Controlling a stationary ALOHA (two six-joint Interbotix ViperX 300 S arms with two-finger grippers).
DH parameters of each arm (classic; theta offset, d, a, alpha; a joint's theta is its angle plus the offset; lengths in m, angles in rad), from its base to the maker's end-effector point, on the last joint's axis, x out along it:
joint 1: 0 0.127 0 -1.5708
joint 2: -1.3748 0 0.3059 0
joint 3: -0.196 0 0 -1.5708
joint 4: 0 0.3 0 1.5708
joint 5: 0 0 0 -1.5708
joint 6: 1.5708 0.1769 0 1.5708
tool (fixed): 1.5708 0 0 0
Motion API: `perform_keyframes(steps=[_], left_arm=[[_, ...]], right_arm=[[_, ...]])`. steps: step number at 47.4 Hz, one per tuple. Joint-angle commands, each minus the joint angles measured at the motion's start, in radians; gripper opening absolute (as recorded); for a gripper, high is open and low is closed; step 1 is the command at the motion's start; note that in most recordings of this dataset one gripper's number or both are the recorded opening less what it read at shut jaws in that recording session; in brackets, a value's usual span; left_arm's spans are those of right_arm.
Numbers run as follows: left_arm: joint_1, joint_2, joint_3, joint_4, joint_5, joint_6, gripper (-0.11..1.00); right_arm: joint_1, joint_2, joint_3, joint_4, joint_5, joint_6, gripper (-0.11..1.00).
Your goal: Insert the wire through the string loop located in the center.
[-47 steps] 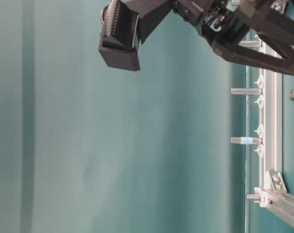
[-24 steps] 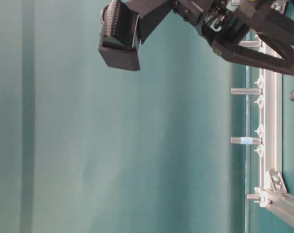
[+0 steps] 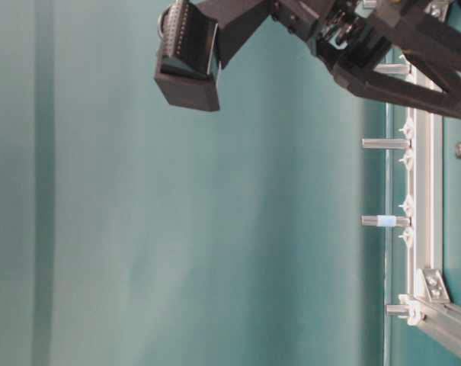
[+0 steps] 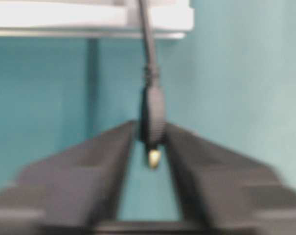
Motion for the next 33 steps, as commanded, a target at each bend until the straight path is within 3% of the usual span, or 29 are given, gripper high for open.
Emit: perform_keyframes(steps=[1,4,33], left_arm=[[-0.006,-0.005,-0.021,0.0,0.005,-0.005,0.46],[-0.006,-0.005,-0.021,0.003,0.005,-0.003,0.59],[0.006,-0.1,-0.066,0.011,0.012,0.008,0.57]], right_arm=[[0.002,-0.025,-0.012,-0.002,-0.005,0.0,0.8],[0.002,-0.025,-0.011,-0.002,-0.005,0.0,0.8],[0.003,-0.025,-0.015,-0.003,-0.003,0.0,0.8]])
